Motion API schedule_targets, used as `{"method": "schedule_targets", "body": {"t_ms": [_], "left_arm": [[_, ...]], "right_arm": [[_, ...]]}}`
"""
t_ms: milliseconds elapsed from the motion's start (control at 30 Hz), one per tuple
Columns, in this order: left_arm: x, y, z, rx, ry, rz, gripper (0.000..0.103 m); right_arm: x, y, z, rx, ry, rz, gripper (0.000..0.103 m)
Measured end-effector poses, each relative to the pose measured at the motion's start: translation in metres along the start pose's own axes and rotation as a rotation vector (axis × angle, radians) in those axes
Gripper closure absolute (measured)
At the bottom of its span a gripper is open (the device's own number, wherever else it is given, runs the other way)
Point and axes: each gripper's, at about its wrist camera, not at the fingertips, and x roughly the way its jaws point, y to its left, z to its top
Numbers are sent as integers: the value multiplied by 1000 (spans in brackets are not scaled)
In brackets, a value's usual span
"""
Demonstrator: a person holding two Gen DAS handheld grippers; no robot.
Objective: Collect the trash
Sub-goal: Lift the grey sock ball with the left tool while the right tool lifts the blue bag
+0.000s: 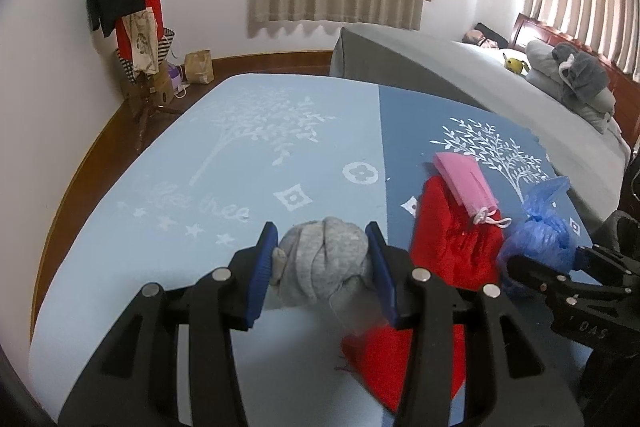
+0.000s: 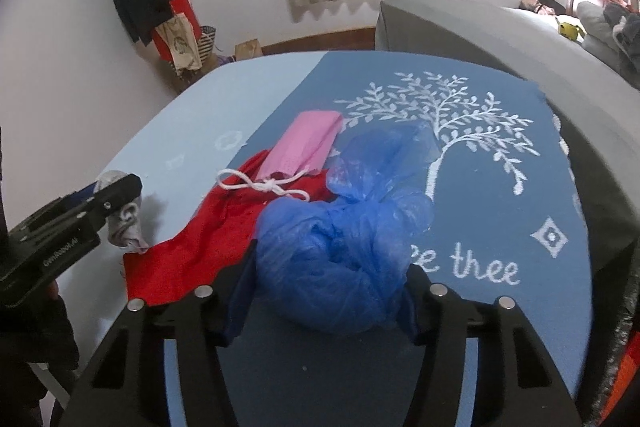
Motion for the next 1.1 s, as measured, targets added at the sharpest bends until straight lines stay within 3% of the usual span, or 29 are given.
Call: {"method": "schedule_targets", "body": {"t_ms": [333,1100], "left_arm": [[-13,-21,4,20,-19,-32,59],[-57,-109,18,102,-82,-149,59]], "right_arm": [[-34,-20,8,50,-57,-29,45],[-124,-68,13,105,-201,-110,44]]}}
